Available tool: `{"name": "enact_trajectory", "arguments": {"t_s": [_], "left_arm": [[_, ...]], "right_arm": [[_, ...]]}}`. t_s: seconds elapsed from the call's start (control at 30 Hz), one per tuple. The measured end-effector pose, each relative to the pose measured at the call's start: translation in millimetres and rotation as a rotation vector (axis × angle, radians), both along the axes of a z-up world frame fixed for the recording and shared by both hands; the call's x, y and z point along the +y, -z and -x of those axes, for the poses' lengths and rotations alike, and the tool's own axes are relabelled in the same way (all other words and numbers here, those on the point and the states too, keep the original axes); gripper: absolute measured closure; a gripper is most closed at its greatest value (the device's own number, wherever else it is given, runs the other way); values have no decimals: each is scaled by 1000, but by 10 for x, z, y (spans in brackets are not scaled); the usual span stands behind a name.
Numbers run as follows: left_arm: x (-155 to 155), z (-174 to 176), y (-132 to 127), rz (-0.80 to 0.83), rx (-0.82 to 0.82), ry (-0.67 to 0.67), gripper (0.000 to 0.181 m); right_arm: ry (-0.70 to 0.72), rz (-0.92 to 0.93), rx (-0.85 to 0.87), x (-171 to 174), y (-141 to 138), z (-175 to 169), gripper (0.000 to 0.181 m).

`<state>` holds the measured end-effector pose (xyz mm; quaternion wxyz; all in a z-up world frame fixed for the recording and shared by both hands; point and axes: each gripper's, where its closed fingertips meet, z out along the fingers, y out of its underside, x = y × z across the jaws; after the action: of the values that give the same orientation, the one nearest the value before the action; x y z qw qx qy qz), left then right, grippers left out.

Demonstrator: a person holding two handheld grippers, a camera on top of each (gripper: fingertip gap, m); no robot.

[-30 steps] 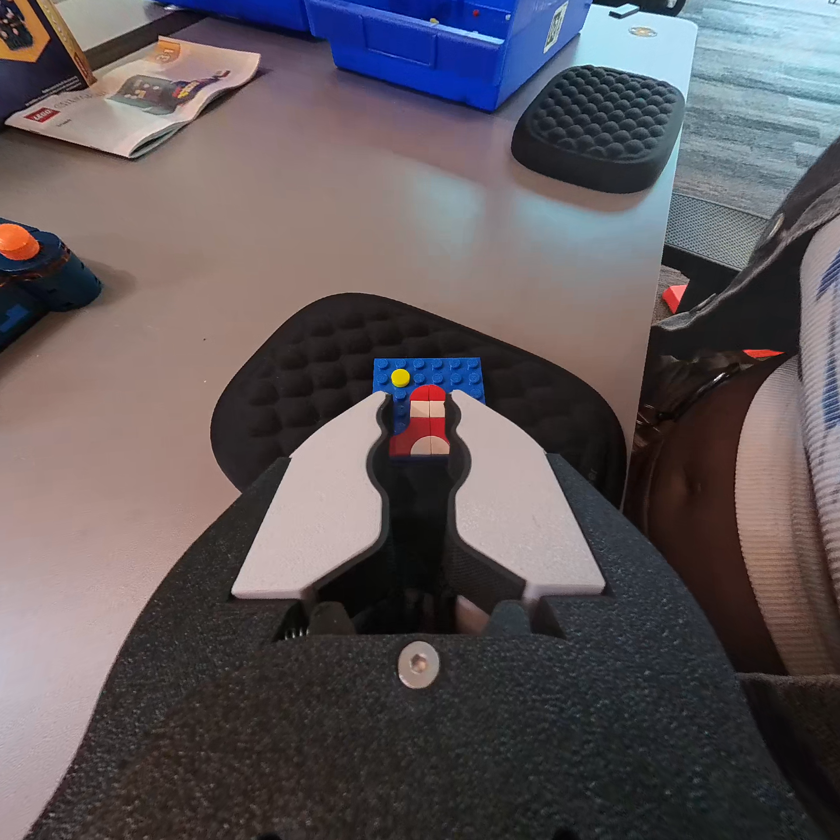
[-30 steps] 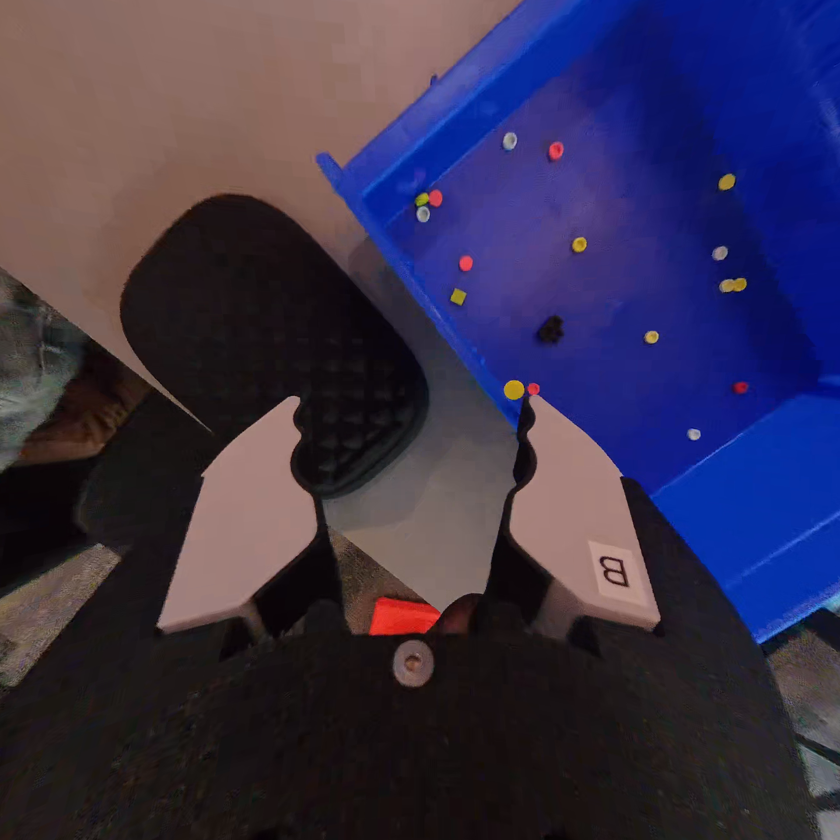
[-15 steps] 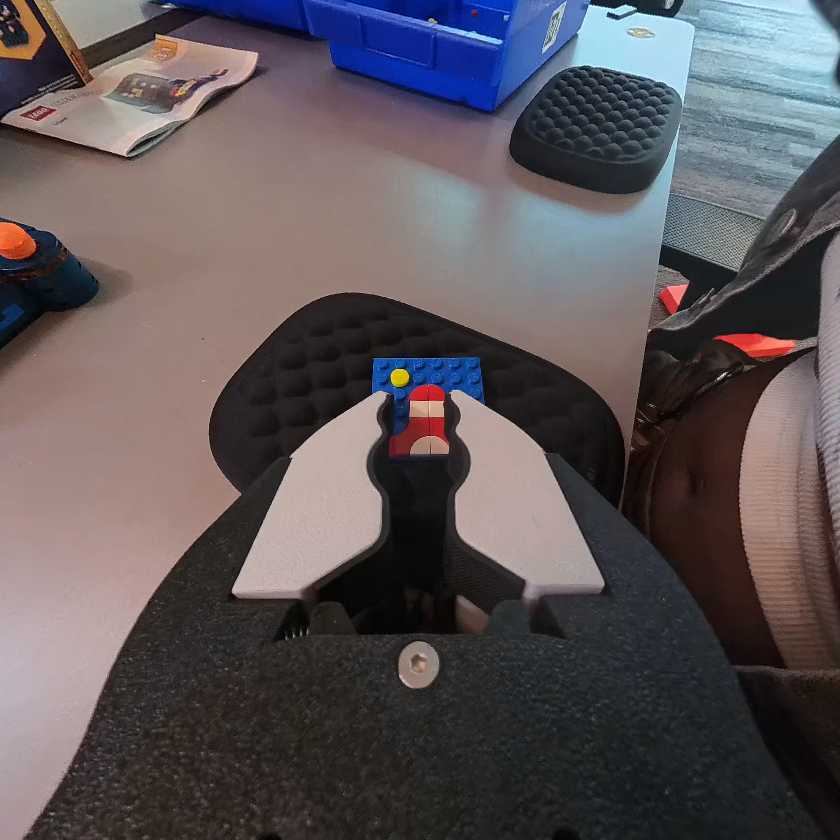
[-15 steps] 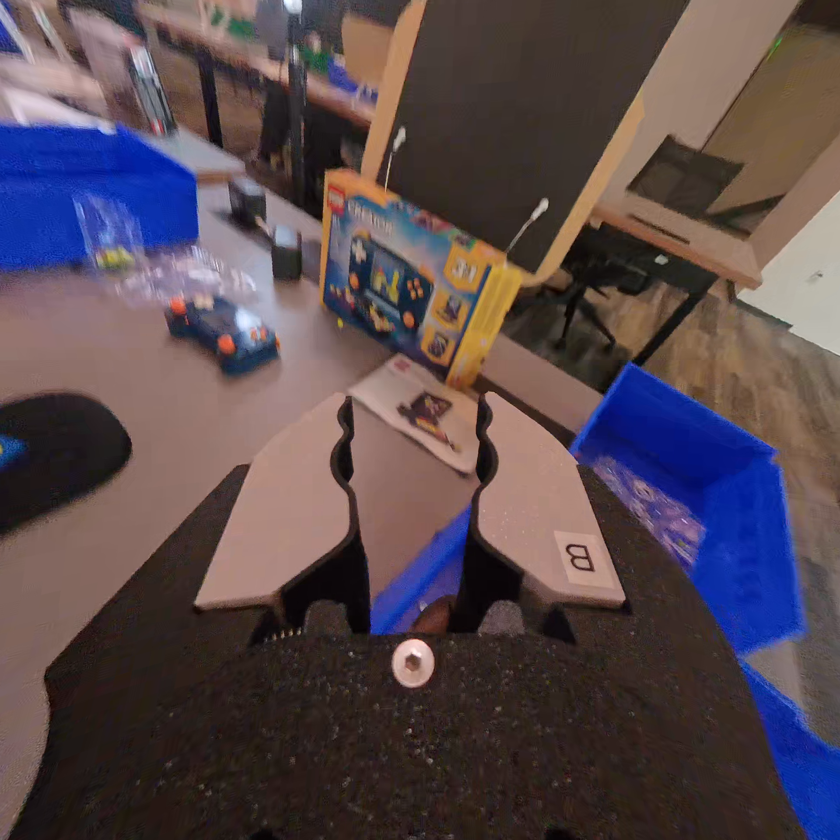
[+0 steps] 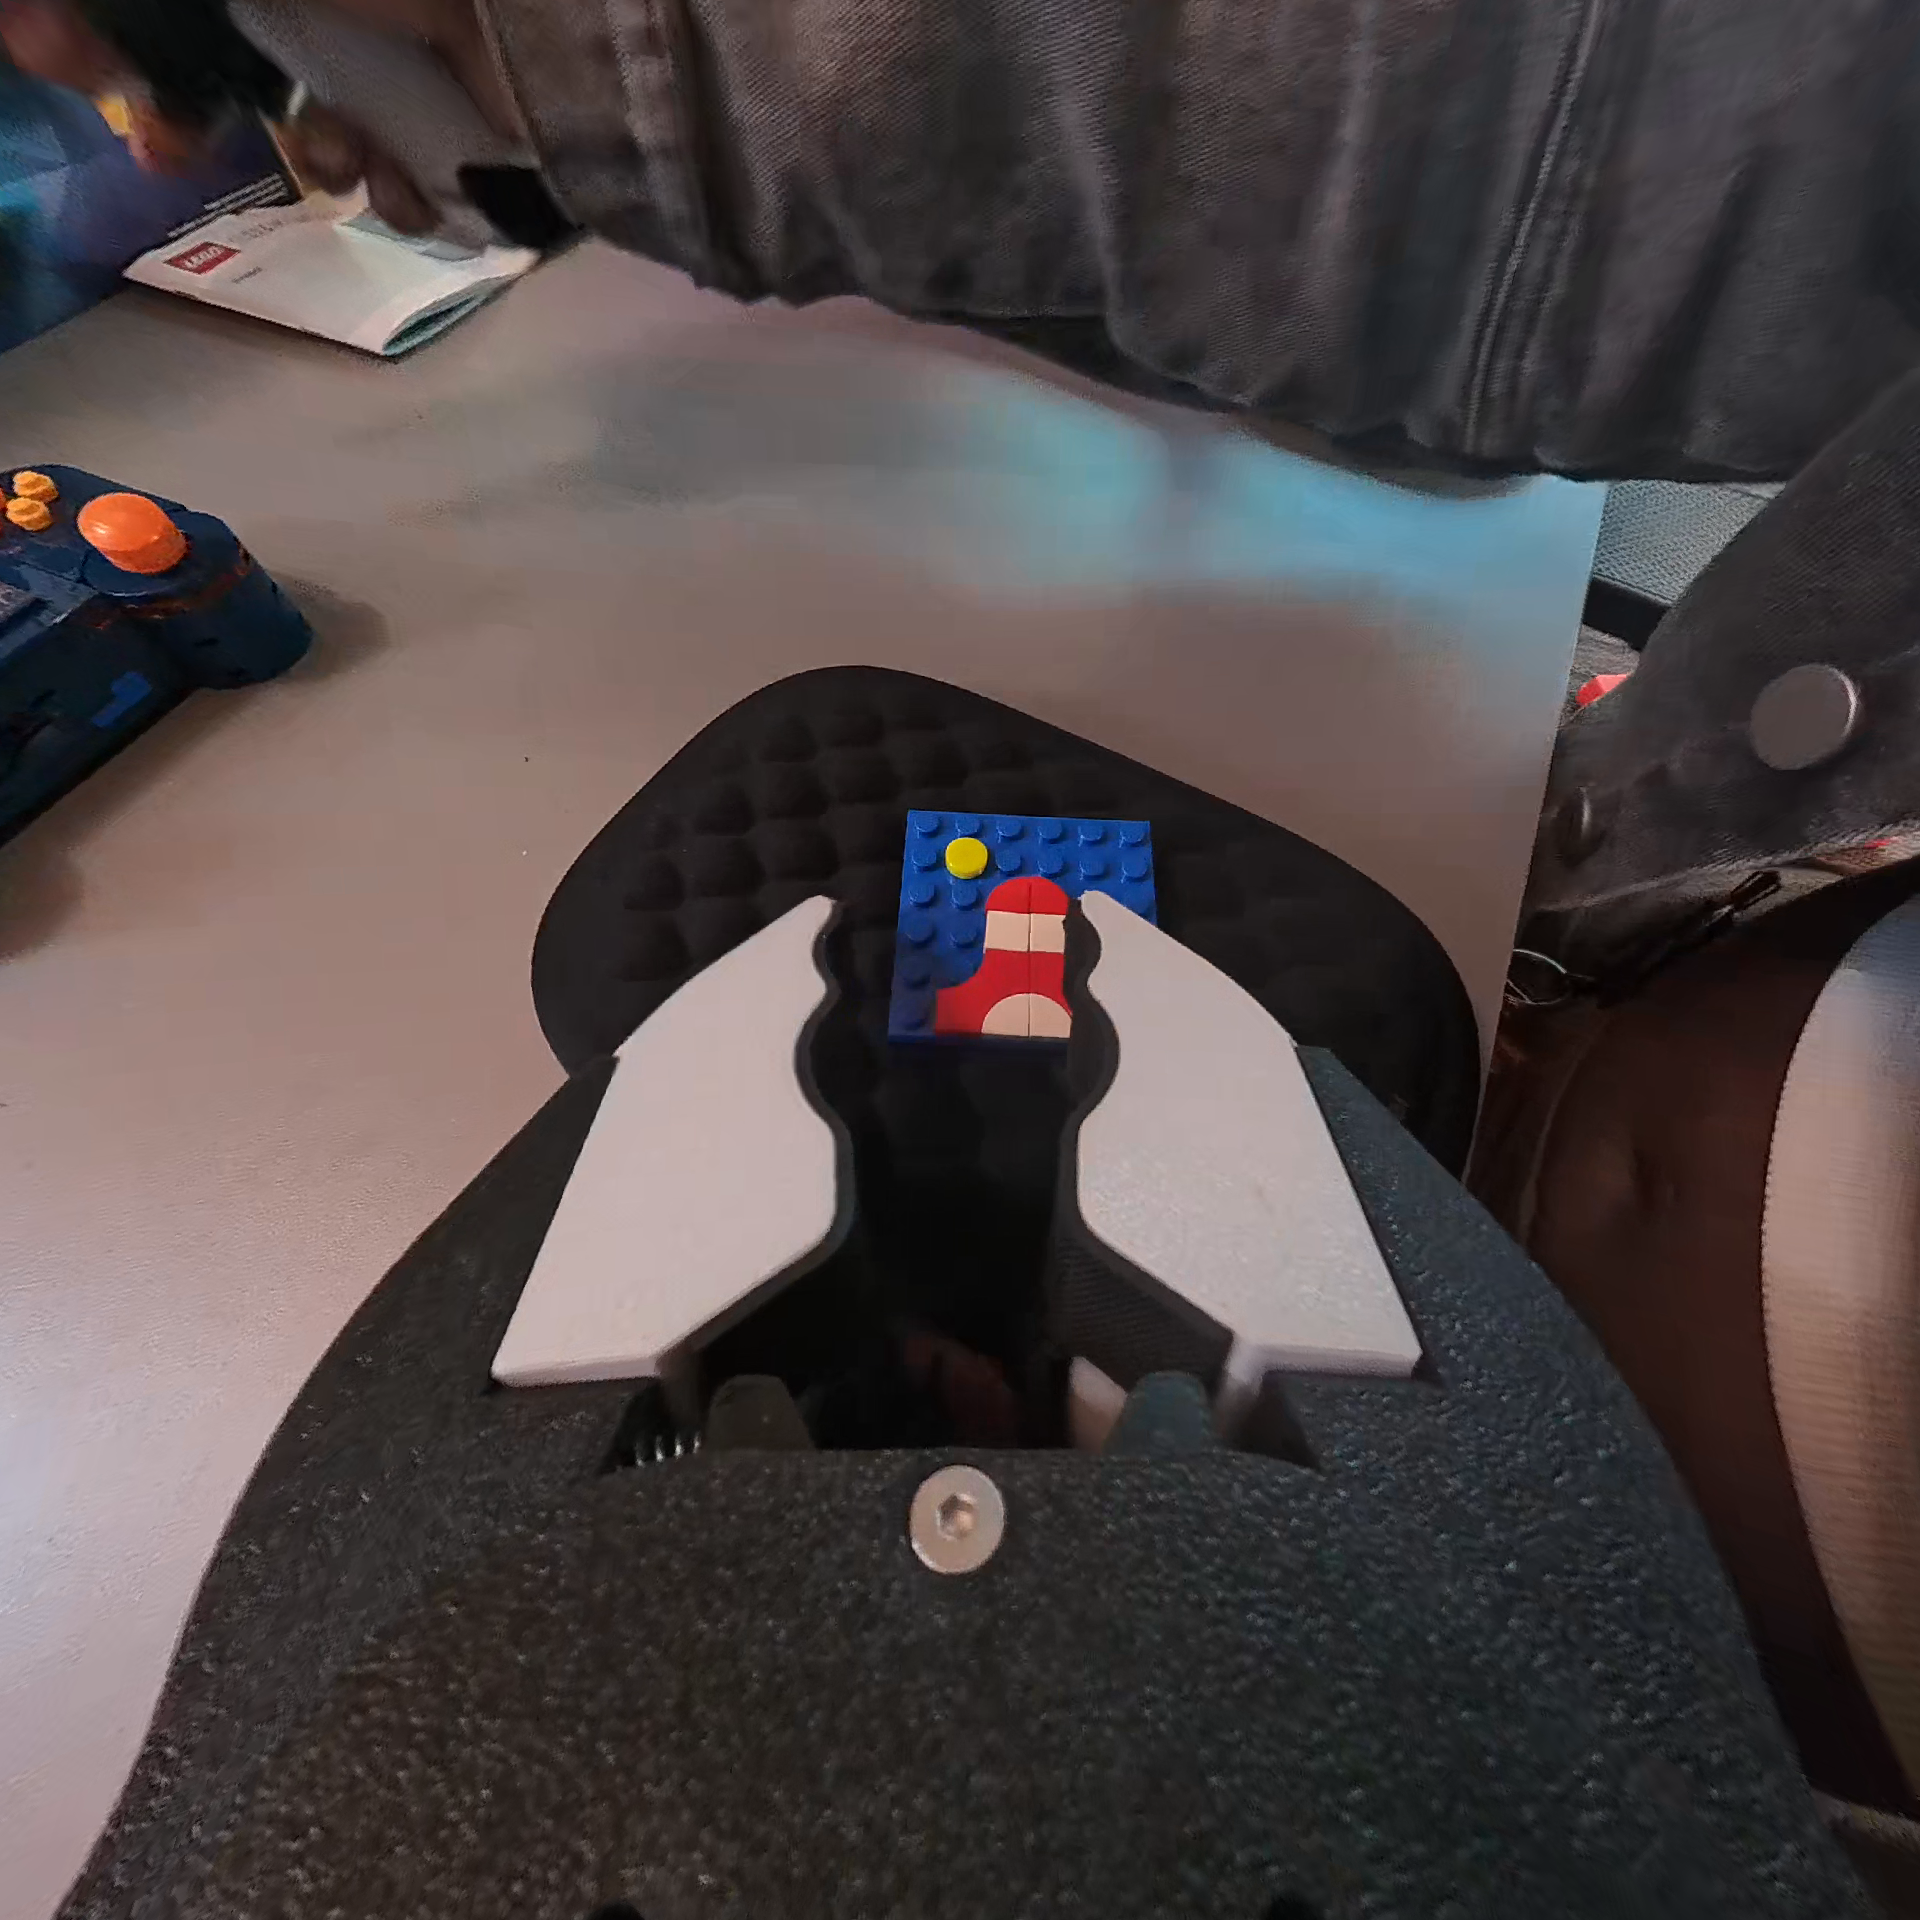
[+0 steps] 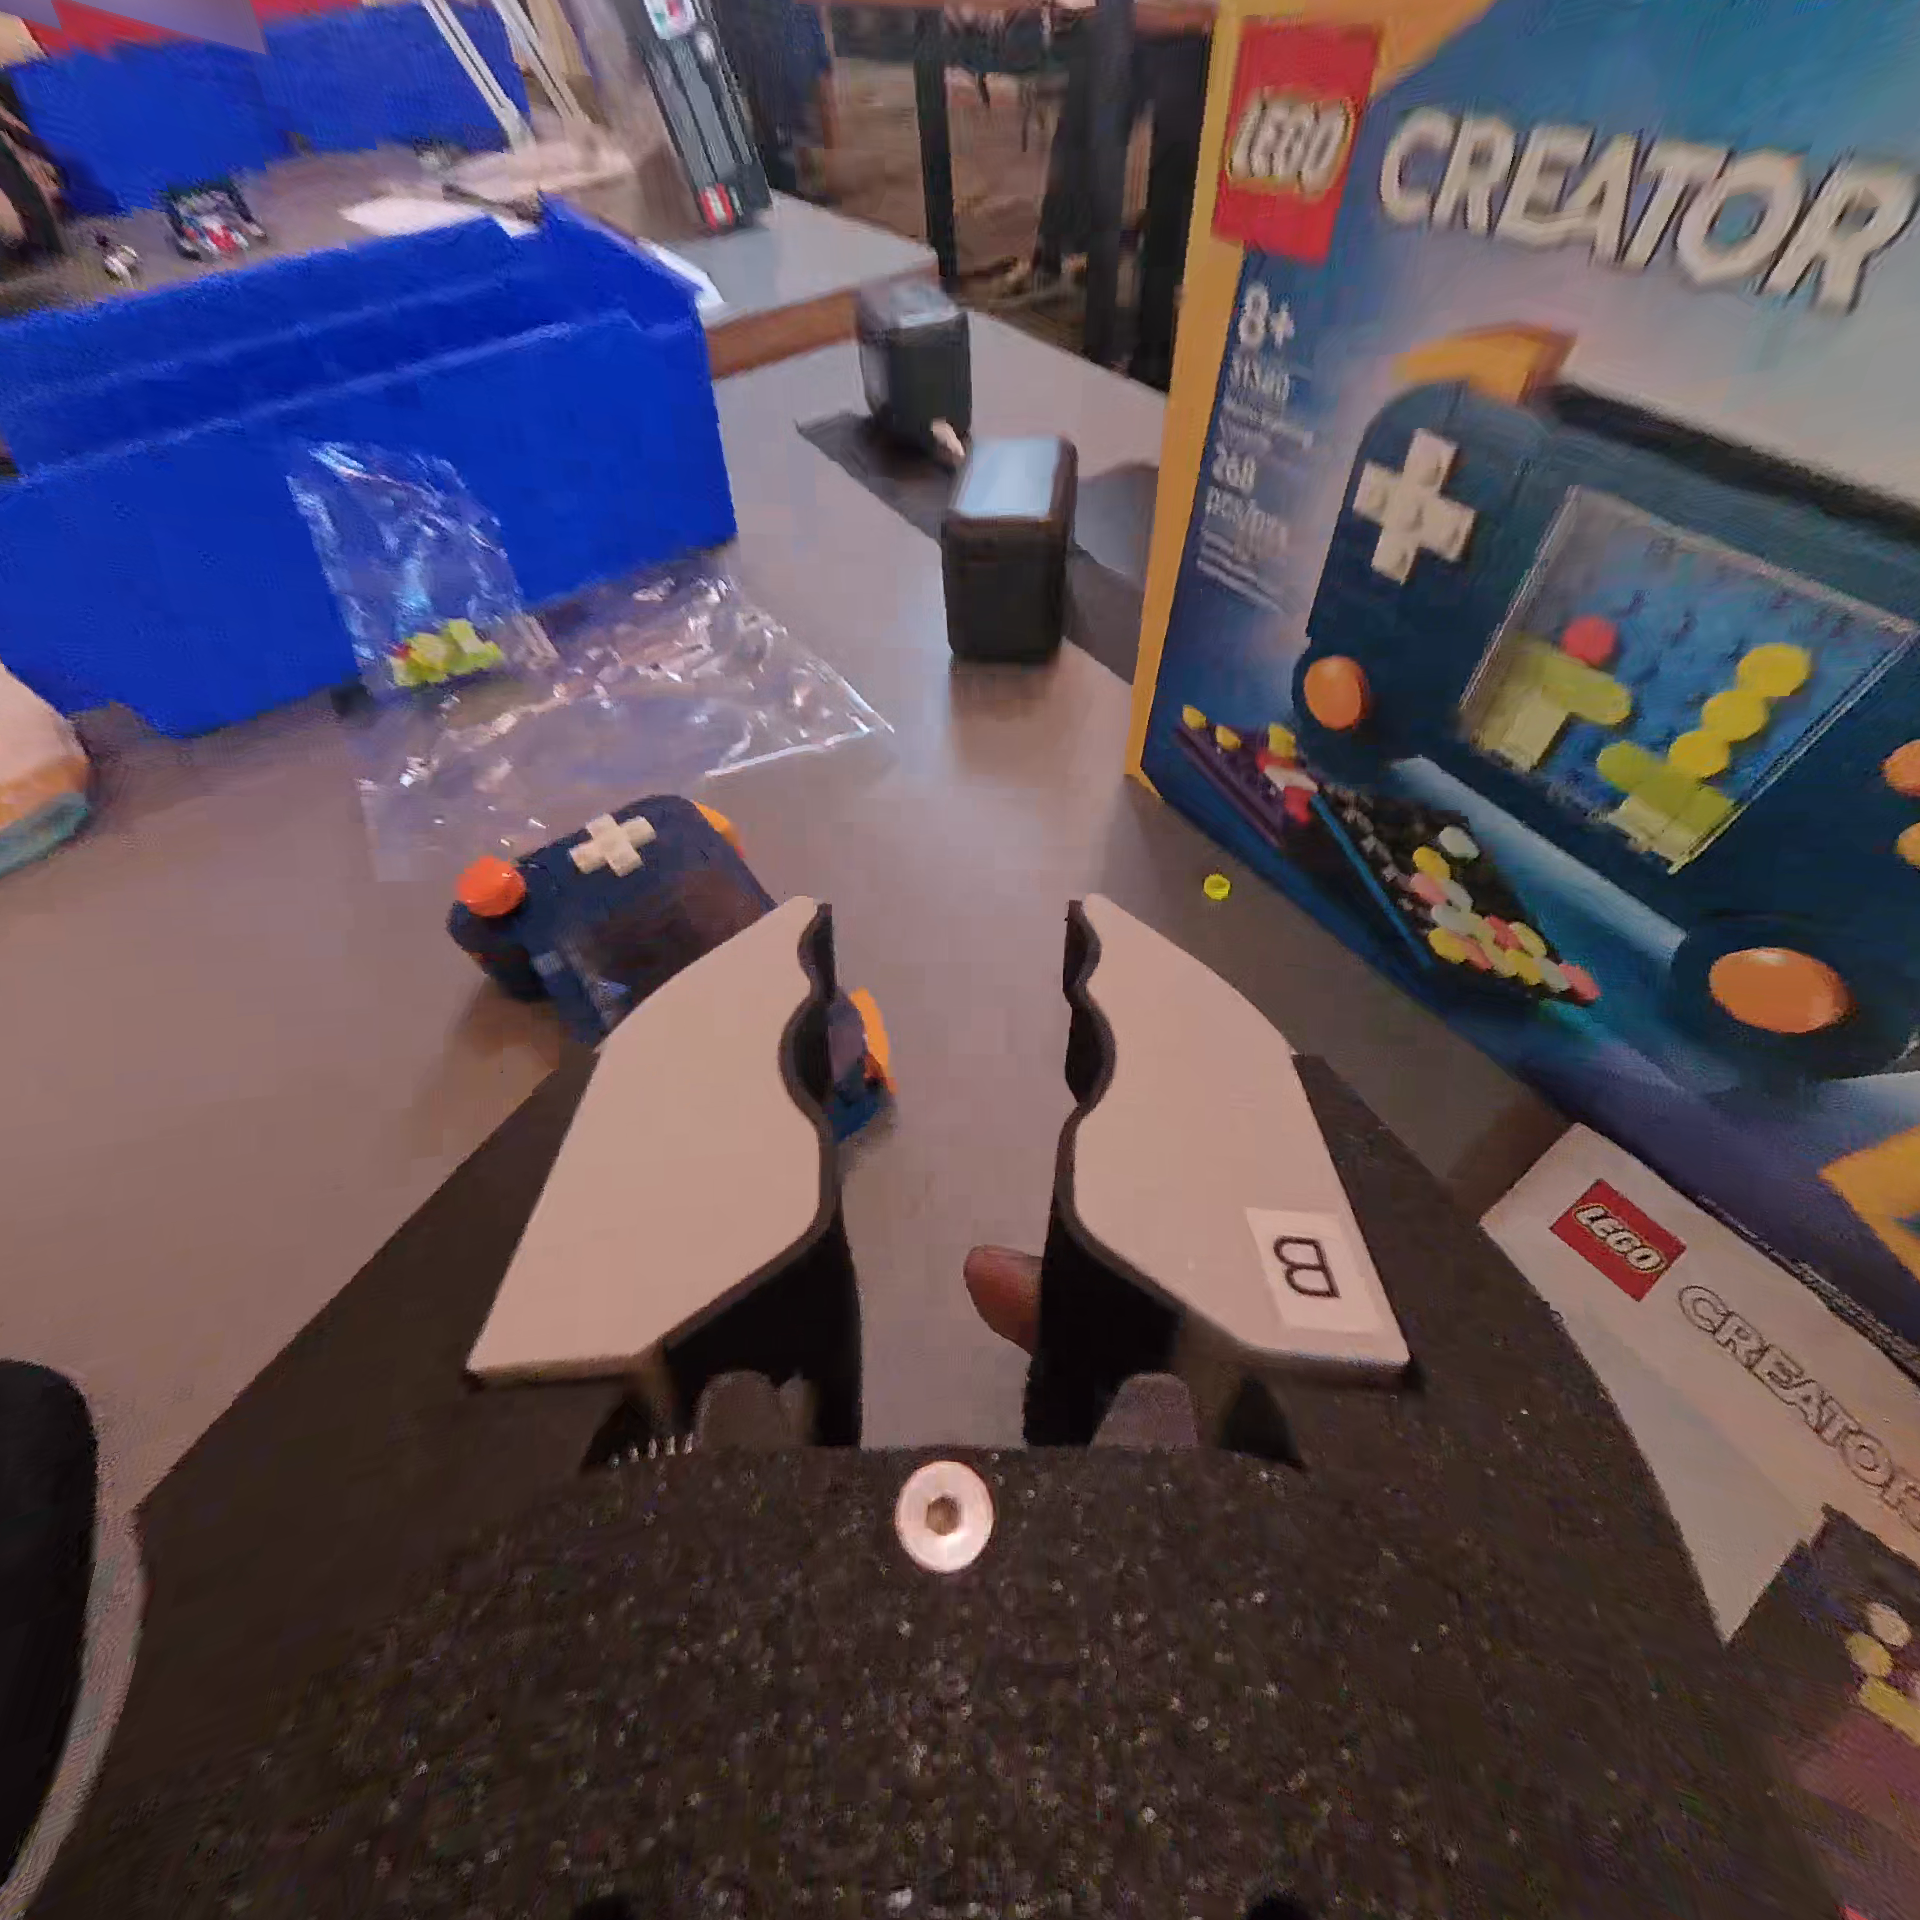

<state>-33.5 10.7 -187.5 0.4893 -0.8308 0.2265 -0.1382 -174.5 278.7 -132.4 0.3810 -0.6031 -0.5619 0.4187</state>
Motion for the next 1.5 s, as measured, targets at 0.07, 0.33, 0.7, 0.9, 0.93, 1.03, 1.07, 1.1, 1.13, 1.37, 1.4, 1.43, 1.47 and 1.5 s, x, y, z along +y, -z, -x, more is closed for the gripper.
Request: {"name": "enact_trajectory", "arguments": {"t_s": [0.07, 0.33, 0.7, 0.9, 0.93, 1.03, 1.07, 1.1, 1.13, 1.37, 1.4, 1.43, 1.47, 1.5], "left_arm": [[9, 14, -2, -5, 7, -13, 139], [21, 36, -11, -28, 34, -37, 135], [25, 43, -13, -33, 40, -43, 134], [25, 43, -14, -36, 43, -43, 134], [25, 43, -14, -38, 45, -44, 134], [25, 44, -16, -42, 50, -46, 134], [25, 45, -17, -44, 52, -47, 134], [26, 45, -17, -45, 53, -48, 134], [26, 45, -16, -45, 54, -48, 134], [28, 47, -17, -49, 59, -51, 134], [29, 47, -17, -50, 60, -52, 134], [31, 47, -16, -50, 61, -53, 133], [33, 49, -16, -50, 62, -54, 133], [36, 51, -15, -49, 61, -56, 133]], "right_arm": [[33, 26, -49, 141, 178, 113, 139], [189, 69, -132, 640, 470, 154, 169], [249, -99, -337, 729, 854, 635, 145], [266, -74, -355, 742, 877, 792, 157], [278, -76, -357, 762, 878, 786, 166], [283, -113, -370, 781, 877, 740, 181], [269, -99, -375, 757, 876, 709, 181], [259, -69, -383, 723, 865, 655, 181], [246, -37, -356, 677, 796, 603, 181], [93, 167, 10, 186, -388, -203, 181], [87, 143, 31, 167, -524, -373, 181], [112, 95, 18, 217, -589, -534, 181], [148, 52, -9, 299, -603, -662, 181], [183, 32, -38, 383, -578, -742, 181]]}}
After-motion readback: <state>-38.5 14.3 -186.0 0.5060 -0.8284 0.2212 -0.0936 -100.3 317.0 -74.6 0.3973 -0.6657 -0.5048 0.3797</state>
